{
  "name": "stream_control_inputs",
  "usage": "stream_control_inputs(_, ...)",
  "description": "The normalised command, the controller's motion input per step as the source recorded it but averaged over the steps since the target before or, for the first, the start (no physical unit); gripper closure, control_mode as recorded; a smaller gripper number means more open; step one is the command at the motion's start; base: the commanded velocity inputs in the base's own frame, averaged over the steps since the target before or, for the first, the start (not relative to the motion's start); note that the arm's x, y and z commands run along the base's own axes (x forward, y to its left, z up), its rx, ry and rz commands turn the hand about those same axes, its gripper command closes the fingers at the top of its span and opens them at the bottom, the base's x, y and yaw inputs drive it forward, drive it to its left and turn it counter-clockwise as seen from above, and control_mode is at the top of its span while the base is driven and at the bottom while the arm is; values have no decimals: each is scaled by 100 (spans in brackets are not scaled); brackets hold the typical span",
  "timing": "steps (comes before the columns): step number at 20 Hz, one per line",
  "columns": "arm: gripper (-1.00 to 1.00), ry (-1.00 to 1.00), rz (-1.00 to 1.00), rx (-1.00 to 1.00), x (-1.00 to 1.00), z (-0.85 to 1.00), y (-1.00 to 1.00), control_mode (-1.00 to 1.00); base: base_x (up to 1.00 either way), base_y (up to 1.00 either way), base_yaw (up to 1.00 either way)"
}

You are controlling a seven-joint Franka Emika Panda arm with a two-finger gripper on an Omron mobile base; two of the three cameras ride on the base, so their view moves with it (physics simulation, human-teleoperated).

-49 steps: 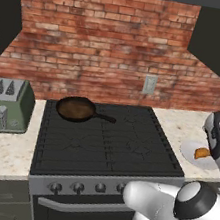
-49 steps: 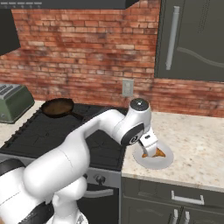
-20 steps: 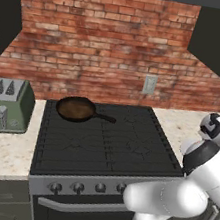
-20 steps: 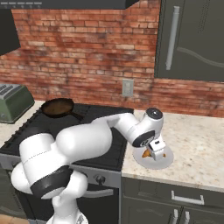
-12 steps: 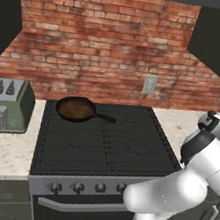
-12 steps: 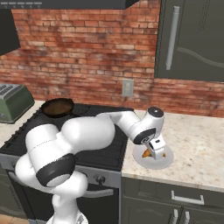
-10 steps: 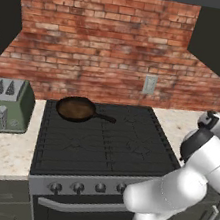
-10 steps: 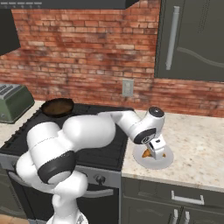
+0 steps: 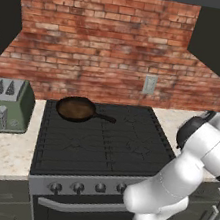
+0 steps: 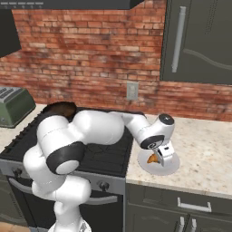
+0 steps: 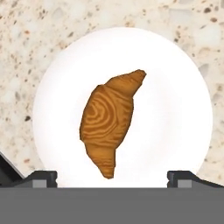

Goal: Pick the croissant and place it on the pan. Then turn on the stove to warm the croissant.

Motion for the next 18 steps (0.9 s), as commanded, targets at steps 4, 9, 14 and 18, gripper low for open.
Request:
stream_control_inputs(4,-100,0,0,2,22,-19,-3,-100,0,0,0)
stream_control_inputs(9,-100,0,0,2,29,-16,-1,-100,0,0,0)
stream_control_inputs(14,-100,1,0,3,16,-17,-14,-100,0,0,0)
stream_control_inputs(18,-100,1,0,3,2,-16,-26,-100,0,0,0)
